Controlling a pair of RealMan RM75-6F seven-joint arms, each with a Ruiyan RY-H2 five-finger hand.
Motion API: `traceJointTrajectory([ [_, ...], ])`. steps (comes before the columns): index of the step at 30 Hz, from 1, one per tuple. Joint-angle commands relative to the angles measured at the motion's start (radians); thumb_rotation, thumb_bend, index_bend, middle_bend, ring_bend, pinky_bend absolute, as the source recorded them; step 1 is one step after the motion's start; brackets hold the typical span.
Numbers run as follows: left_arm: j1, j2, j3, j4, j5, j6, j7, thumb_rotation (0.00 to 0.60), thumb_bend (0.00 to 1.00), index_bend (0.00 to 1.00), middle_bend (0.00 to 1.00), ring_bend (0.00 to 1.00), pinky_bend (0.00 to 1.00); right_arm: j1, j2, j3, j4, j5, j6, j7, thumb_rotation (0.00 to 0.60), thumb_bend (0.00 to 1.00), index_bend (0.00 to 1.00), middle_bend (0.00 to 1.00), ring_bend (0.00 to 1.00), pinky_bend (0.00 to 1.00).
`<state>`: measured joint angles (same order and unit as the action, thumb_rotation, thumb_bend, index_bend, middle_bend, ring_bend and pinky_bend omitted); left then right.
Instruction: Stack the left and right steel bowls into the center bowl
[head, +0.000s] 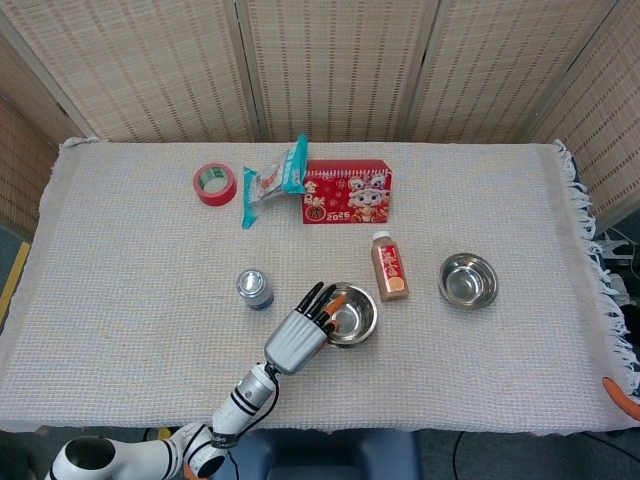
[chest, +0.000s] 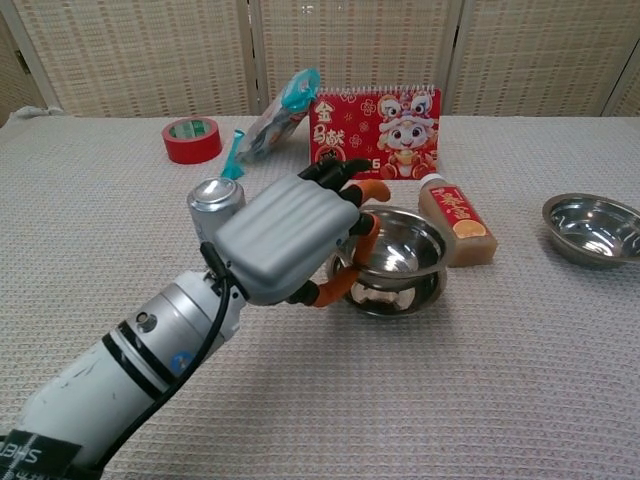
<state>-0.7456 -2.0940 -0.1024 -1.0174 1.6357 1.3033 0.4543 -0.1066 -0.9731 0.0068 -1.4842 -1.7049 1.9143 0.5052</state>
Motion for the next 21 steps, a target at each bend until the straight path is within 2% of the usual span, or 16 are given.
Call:
traceJointTrajectory([
  [1, -0.003, -0.001, -0.016, -0.012, -0.035, -0.043, 0.034, 0.6, 0.43, 0.05, 0.04, 0.0, 0.07, -0.003, -0.001, 0.001, 0.003, -0.004, 0.004, 0.001, 0.6, 0.12, 0.0, 0.0, 0.0, 0.0],
  [2, -0.003, 0.003, -0.021, -0.019, -0.041, -0.049, 0.04, 0.6, 0.43, 0.0, 0.02, 0.0, 0.07, -0.003, -0.001, 0.001, 0.004, -0.005, 0.004, 0.002, 0.6, 0.12, 0.0, 0.0, 0.0, 0.0],
  [6, 0.005, 0.037, -0.026, -0.066, -0.057, -0.061, 0.053, 0.6, 0.42, 0.0, 0.0, 0.0, 0.06, -0.003, -0.003, 0.004, 0.005, -0.004, 0.0, 0.002, 0.6, 0.12, 0.0, 0.0, 0.0, 0.0],
  [11, 0.05, 0.14, 0.001, -0.215, -0.057, -0.037, 0.095, 0.6, 0.42, 0.0, 0.0, 0.0, 0.05, 0.012, -0.003, 0.003, -0.008, -0.007, -0.037, -0.03, 0.6, 0.13, 0.0, 0.0, 0.0, 0.0],
  [16, 0.16, 0.328, 0.065, -0.387, -0.047, 0.063, 0.132, 0.6, 0.42, 0.0, 0.0, 0.0, 0.05, 0.036, -0.002, 0.001, -0.033, -0.011, -0.092, -0.075, 0.6, 0.13, 0.0, 0.0, 0.0, 0.0],
  [21, 0.293, 0.511, 0.129, -0.447, -0.048, 0.195, 0.065, 0.6, 0.42, 0.0, 0.0, 0.0, 0.05, 0.123, -0.041, 0.012, -0.054, -0.041, -0.216, -0.156, 0.6, 0.13, 0.0, 0.0, 0.0, 0.0],
])
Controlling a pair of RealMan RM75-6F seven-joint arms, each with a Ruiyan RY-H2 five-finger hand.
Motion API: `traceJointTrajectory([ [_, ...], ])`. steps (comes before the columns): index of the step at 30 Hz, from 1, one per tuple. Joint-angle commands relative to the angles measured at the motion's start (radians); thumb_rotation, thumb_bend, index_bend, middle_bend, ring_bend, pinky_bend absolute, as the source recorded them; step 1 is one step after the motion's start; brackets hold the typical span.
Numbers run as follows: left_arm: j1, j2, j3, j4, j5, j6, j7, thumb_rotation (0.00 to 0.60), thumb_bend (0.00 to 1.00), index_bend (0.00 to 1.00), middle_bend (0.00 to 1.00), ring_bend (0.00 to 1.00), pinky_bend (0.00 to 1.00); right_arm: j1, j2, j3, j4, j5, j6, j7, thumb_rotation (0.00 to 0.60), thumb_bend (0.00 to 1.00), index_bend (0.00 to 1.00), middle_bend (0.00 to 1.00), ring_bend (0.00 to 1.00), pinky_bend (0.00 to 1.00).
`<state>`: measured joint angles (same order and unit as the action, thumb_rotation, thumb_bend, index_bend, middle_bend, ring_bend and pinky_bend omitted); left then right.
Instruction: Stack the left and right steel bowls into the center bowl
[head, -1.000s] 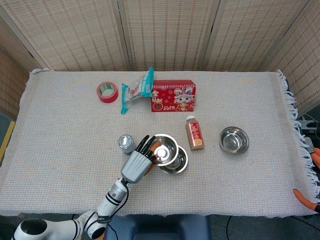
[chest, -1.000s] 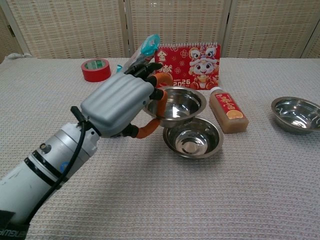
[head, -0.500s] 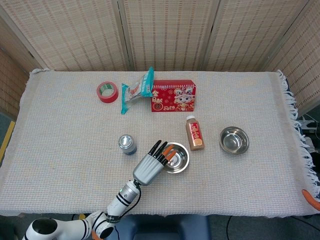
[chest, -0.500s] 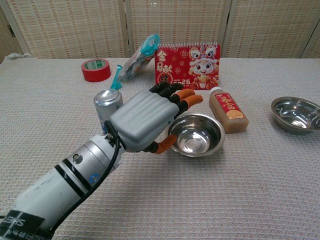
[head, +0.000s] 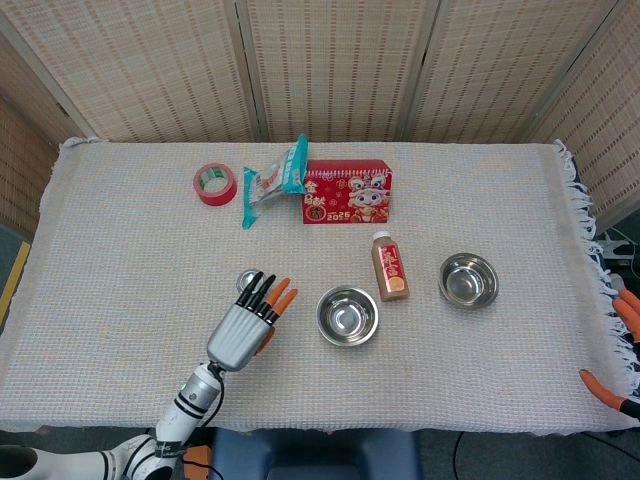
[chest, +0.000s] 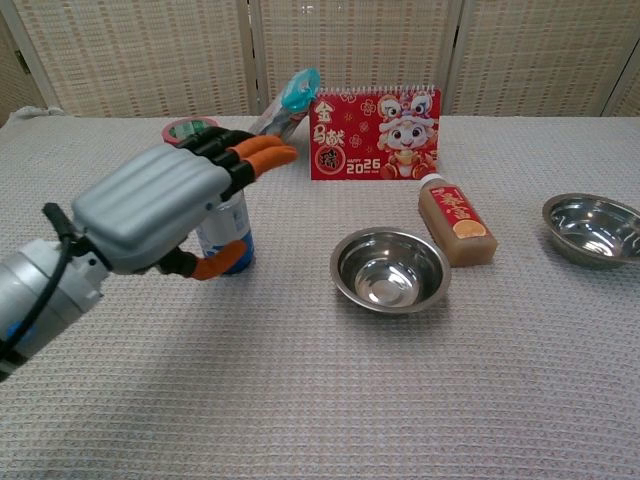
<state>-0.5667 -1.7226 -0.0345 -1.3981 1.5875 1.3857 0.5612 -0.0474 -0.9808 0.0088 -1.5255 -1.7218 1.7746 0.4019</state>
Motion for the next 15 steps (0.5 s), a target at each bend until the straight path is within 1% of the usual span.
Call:
traceJointTrajectory([
  [1, 0.139, 0.165, 0.068, -0.067, -0.006, 0.138, -0.059, 0.6, 0.41, 0.0, 0.0, 0.0, 0.05, 0.087, -0.054, 0.017, -0.009, -0.034, -0.1, -0.067, 0.6, 0.13, 0.04, 0.0, 0.0, 0.0],
  [2, 0.164, 0.188, 0.073, -0.065, -0.013, 0.161, -0.077, 0.6, 0.41, 0.0, 0.0, 0.0, 0.05, 0.111, -0.076, 0.023, -0.004, -0.041, -0.128, -0.089, 0.6, 0.13, 0.09, 0.0, 0.0, 0.0],
  [3, 0.172, 0.195, 0.075, -0.064, -0.015, 0.169, -0.083, 0.6, 0.41, 0.0, 0.0, 0.0, 0.05, 0.119, -0.084, 0.024, -0.003, -0.043, -0.139, -0.098, 0.6, 0.13, 0.11, 0.0, 0.0, 0.0],
  [6, 0.196, 0.218, 0.079, -0.06, -0.022, 0.19, -0.107, 0.6, 0.41, 0.0, 0.0, 0.0, 0.05, 0.145, -0.108, 0.03, 0.003, -0.05, -0.171, -0.132, 0.6, 0.13, 0.23, 0.0, 0.0, 0.0],
  [7, 0.221, 0.239, 0.08, -0.056, -0.038, 0.211, -0.135, 0.6, 0.41, 0.0, 0.0, 0.0, 0.05, 0.177, -0.136, 0.038, 0.008, -0.059, -0.211, -0.172, 0.6, 0.13, 0.28, 0.0, 0.0, 0.0],
  [8, 0.244, 0.261, 0.083, -0.05, -0.053, 0.224, -0.17, 0.6, 0.41, 0.0, 0.0, 0.0, 0.05, 0.208, -0.167, 0.047, 0.016, -0.061, -0.256, -0.222, 0.6, 0.13, 0.31, 0.0, 0.0, 0.0],
  [9, 0.278, 0.304, 0.083, -0.037, -0.087, 0.238, -0.274, 0.6, 0.41, 0.0, 0.0, 0.0, 0.05, 0.274, -0.239, 0.065, 0.043, -0.046, -0.373, -0.353, 0.6, 0.13, 0.32, 0.0, 0.0, 0.0],
  [10, 0.286, 0.321, 0.082, -0.024, -0.089, 0.237, -0.326, 0.6, 0.41, 0.0, 0.0, 0.0, 0.05, 0.294, -0.278, 0.078, 0.055, -0.018, -0.419, -0.424, 0.6, 0.13, 0.33, 0.0, 0.0, 0.0],
  [12, 0.297, 0.338, 0.074, 0.005, -0.095, 0.234, -0.384, 0.6, 0.41, 0.0, 0.0, 0.0, 0.05, 0.322, -0.331, 0.089, 0.071, 0.029, -0.489, -0.52, 0.6, 0.13, 0.35, 0.0, 0.0, 0.0],
  [15, 0.311, 0.348, 0.056, 0.032, -0.107, 0.232, -0.418, 0.6, 0.41, 0.0, 0.0, 0.0, 0.05, 0.352, -0.384, 0.103, 0.113, 0.097, -0.562, -0.585, 0.6, 0.13, 0.35, 0.0, 0.0, 0.0],
])
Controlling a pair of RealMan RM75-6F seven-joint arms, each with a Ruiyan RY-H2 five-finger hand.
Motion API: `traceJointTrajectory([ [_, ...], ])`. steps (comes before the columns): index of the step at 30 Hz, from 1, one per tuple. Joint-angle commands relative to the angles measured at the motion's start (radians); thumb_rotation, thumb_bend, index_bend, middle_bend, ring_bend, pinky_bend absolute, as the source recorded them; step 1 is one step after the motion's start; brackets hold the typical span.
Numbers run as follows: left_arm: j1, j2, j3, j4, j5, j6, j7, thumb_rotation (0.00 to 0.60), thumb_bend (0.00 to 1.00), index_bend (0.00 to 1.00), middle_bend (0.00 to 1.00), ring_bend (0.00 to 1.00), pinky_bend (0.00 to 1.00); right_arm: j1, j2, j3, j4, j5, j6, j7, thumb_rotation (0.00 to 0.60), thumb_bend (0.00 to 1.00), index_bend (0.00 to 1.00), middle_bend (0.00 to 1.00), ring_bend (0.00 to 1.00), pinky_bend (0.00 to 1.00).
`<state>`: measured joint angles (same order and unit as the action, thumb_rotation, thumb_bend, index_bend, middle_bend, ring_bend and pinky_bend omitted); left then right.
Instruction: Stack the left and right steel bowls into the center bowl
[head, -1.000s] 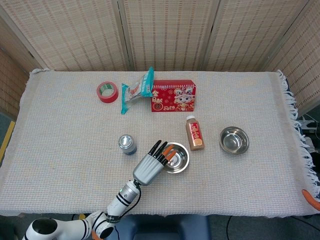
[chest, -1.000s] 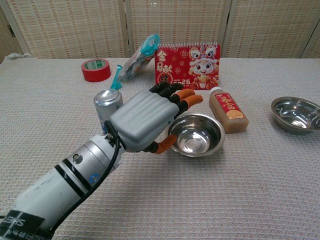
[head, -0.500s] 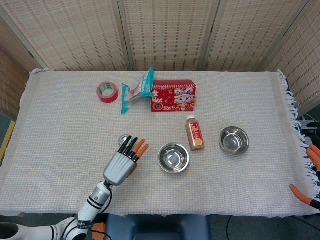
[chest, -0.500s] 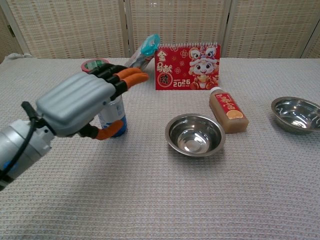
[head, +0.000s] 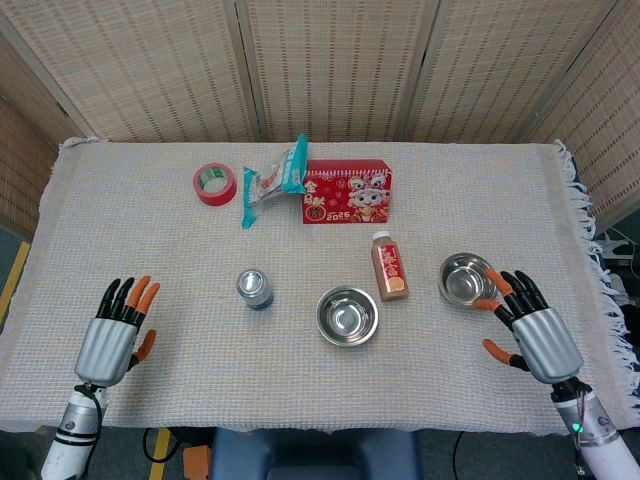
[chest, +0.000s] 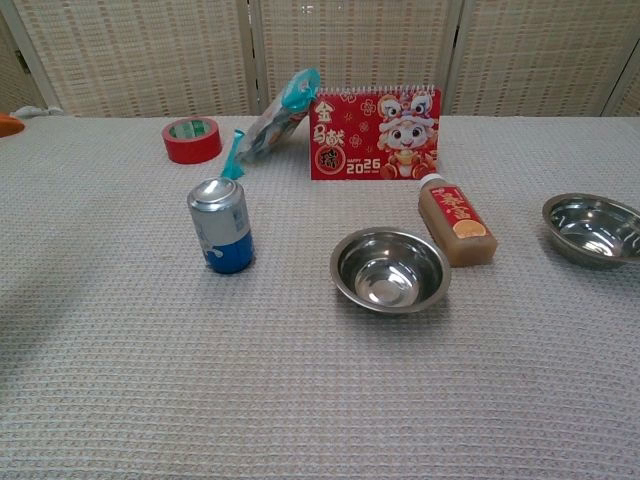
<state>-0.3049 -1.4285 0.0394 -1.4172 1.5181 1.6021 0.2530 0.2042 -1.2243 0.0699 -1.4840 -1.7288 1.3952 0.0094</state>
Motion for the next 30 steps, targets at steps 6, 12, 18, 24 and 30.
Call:
traceJointTrajectory([
  [6, 0.064, 0.066, -0.038, 0.078, -0.052, -0.006, -0.142, 0.6, 0.41, 0.0, 0.0, 0.0, 0.05, 0.145, -0.23, 0.078, 0.204, 0.22, -0.259, -0.226, 0.6, 0.13, 0.35, 0.0, 0.0, 0.0],
  [12, 0.068, 0.069, -0.053, 0.084, -0.058, -0.039, -0.145, 0.6, 0.41, 0.0, 0.0, 0.0, 0.05, 0.194, -0.287, 0.097, 0.314, 0.294, -0.337, -0.206, 0.6, 0.16, 0.38, 0.0, 0.0, 0.0],
  [18, 0.072, 0.069, -0.064, 0.091, -0.05, -0.05, -0.148, 0.6, 0.41, 0.0, 0.0, 0.0, 0.05, 0.198, -0.313, 0.078, 0.364, 0.318, -0.342, -0.227, 0.6, 0.21, 0.47, 0.0, 0.0, 0.0],
  [24, 0.08, 0.069, -0.073, 0.097, -0.043, -0.053, -0.155, 0.6, 0.41, 0.0, 0.0, 0.0, 0.05, 0.194, -0.325, 0.063, 0.394, 0.35, -0.359, -0.221, 0.6, 0.23, 0.56, 0.0, 0.0, 0.0],
  [30, 0.085, 0.069, -0.078, 0.099, -0.038, -0.063, -0.149, 0.6, 0.41, 0.0, 0.0, 0.0, 0.05, 0.195, -0.324, 0.059, 0.403, 0.354, -0.346, -0.196, 0.6, 0.29, 0.62, 0.0, 0.0, 0.0],
])
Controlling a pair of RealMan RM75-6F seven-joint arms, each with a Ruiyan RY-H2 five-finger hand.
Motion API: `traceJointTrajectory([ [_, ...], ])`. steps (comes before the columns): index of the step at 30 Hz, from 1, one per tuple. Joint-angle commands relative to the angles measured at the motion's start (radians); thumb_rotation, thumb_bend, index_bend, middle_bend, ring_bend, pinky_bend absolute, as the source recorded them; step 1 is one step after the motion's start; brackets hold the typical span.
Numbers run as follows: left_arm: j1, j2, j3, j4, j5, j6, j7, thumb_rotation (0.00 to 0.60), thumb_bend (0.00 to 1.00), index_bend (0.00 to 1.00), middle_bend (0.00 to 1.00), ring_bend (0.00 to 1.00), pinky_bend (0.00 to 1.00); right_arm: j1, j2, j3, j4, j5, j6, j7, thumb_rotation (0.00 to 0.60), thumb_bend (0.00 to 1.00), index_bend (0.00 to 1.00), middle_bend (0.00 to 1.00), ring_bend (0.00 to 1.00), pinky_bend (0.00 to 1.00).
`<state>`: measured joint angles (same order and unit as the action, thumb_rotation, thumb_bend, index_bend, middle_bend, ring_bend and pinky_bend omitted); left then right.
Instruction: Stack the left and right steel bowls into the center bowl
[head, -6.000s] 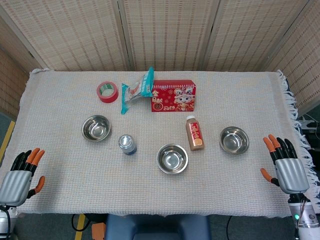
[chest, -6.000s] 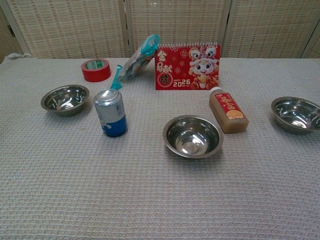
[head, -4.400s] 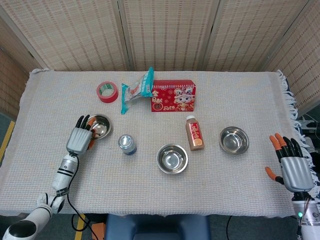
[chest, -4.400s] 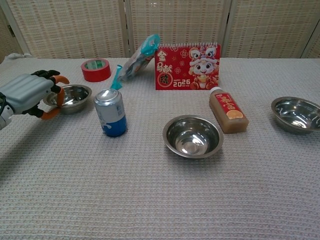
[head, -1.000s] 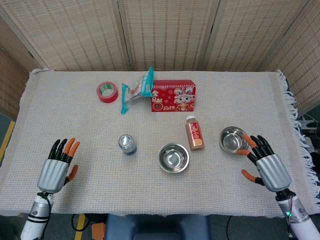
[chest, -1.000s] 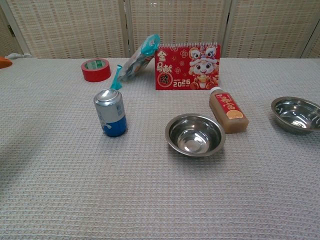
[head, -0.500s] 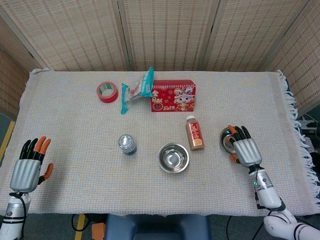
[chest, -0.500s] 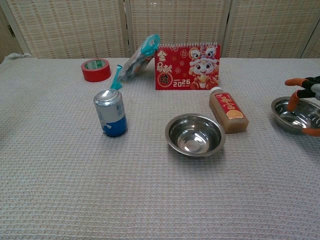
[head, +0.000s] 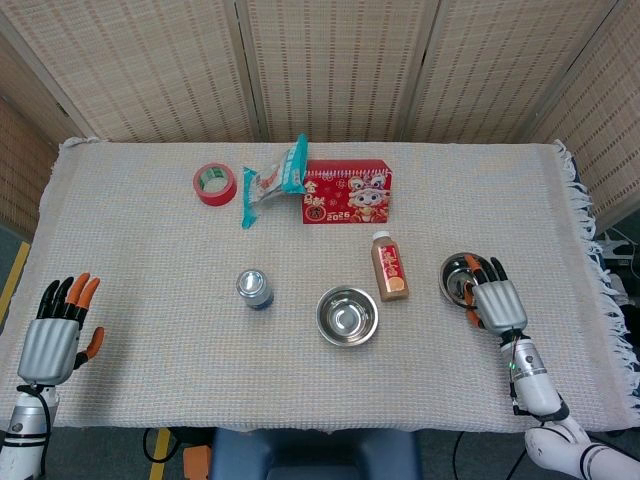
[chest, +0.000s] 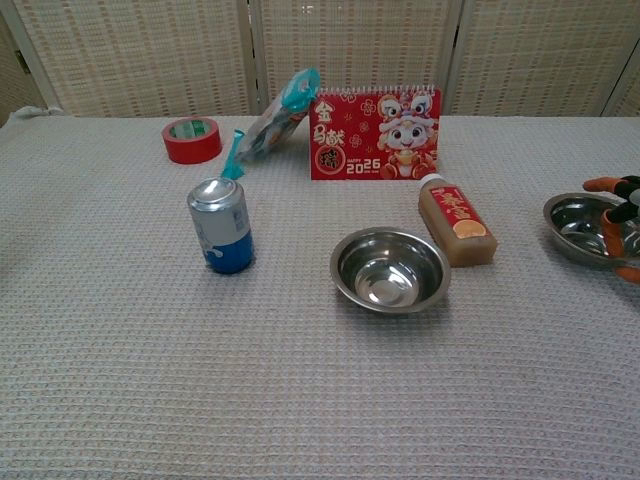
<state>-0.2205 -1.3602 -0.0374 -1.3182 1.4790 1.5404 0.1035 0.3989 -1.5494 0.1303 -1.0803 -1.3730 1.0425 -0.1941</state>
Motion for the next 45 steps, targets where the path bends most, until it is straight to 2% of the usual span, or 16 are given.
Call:
traceJointTrajectory([
  [1, 0.002, 0.001, -0.003, 0.0, 0.001, -0.002, 0.001, 0.6, 0.41, 0.0, 0.0, 0.0, 0.05, 0.001, 0.002, -0.003, -0.003, -0.004, 0.011, 0.011, 0.6, 0.32, 0.64, 0.0, 0.0, 0.0],
  [5, 0.006, 0.0, -0.009, 0.0, 0.003, -0.003, 0.004, 0.6, 0.41, 0.0, 0.0, 0.0, 0.05, -0.004, 0.009, -0.009, -0.02, -0.041, 0.07, 0.041, 0.6, 0.44, 0.68, 0.01, 0.0, 0.0],
  [10, 0.013, 0.002, -0.014, -0.002, 0.006, 0.001, 0.005, 0.6, 0.41, 0.0, 0.0, 0.0, 0.05, -0.016, 0.034, -0.024, -0.087, -0.135, 0.201, 0.086, 0.6, 0.45, 0.71, 0.03, 0.0, 0.0],
  [14, 0.016, 0.006, -0.018, -0.005, 0.007, -0.001, 0.004, 0.6, 0.41, 0.0, 0.0, 0.0, 0.05, 0.003, 0.06, -0.038, -0.179, -0.214, 0.253, 0.096, 0.6, 0.45, 0.71, 0.04, 0.0, 0.0],
  [21, 0.024, 0.016, -0.03, -0.009, -0.004, -0.006, 0.004, 0.6, 0.41, 0.0, 0.0, 0.0, 0.05, 0.099, 0.064, -0.042, -0.337, -0.287, 0.178, 0.051, 0.6, 0.45, 0.7, 0.04, 0.0, 0.0],
  [25, 0.03, 0.024, -0.038, -0.012, -0.013, -0.007, -0.005, 0.6, 0.41, 0.0, 0.0, 0.0, 0.05, 0.146, 0.048, -0.046, -0.383, -0.281, 0.102, 0.047, 0.6, 0.45, 0.69, 0.04, 0.0, 0.0],
  [29, 0.035, 0.03, -0.041, -0.013, -0.016, -0.007, -0.014, 0.6, 0.41, 0.0, 0.0, 0.0, 0.05, 0.179, 0.023, -0.052, -0.382, -0.257, 0.036, 0.032, 0.6, 0.45, 0.67, 0.04, 0.0, 0.0],
  [31, 0.037, 0.032, -0.042, -0.015, -0.013, -0.006, -0.017, 0.6, 0.41, 0.0, 0.0, 0.0, 0.05, 0.186, 0.016, -0.056, -0.384, -0.246, 0.016, 0.027, 0.6, 0.45, 0.6, 0.04, 0.0, 0.0],
  [34, 0.04, 0.034, -0.042, -0.016, -0.01, -0.005, -0.019, 0.6, 0.41, 0.0, 0.0, 0.0, 0.05, 0.187, 0.037, -0.07, -0.403, -0.234, 0.0, 0.02, 0.6, 0.44, 0.34, 0.03, 0.0, 0.0],
  [37, 0.042, 0.035, -0.044, -0.016, -0.007, -0.004, -0.02, 0.6, 0.41, 0.0, 0.0, 0.0, 0.05, 0.169, 0.089, -0.083, -0.457, -0.213, 0.003, -0.012, 0.6, 0.3, 0.06, 0.0, 0.0, 0.0],
  [39, 0.043, 0.033, -0.044, -0.017, -0.006, -0.004, -0.015, 0.6, 0.41, 0.0, 0.0, 0.0, 0.05, 0.15, 0.133, -0.094, -0.496, -0.198, 0.014, -0.04, 0.6, 0.21, 0.0, 0.0, 0.0, 0.0],
  [41, 0.044, 0.033, -0.043, -0.02, -0.004, -0.004, -0.009, 0.6, 0.41, 0.0, 0.0, 0.0, 0.05, 0.128, 0.174, -0.103, -0.531, -0.18, 0.029, -0.062, 0.6, 0.15, 0.0, 0.0, 0.0, 0.0],
  [43, 0.049, 0.037, -0.04, -0.03, 0.002, 0.004, -0.002, 0.6, 0.41, 0.0, 0.0, 0.0, 0.05, 0.082, 0.218, -0.114, -0.558, -0.17, 0.091, -0.066, 0.6, 0.13, 0.0, 0.0, 0.0, 0.0],
  [45, 0.059, 0.051, -0.034, -0.046, 0.011, 0.017, 0.007, 0.6, 0.41, 0.0, 0.0, 0.0, 0.05, 0.008, 0.258, -0.125, -0.555, -0.158, 0.197, -0.081, 0.6, 0.13, 0.0, 0.0, 0.0, 0.0],
])
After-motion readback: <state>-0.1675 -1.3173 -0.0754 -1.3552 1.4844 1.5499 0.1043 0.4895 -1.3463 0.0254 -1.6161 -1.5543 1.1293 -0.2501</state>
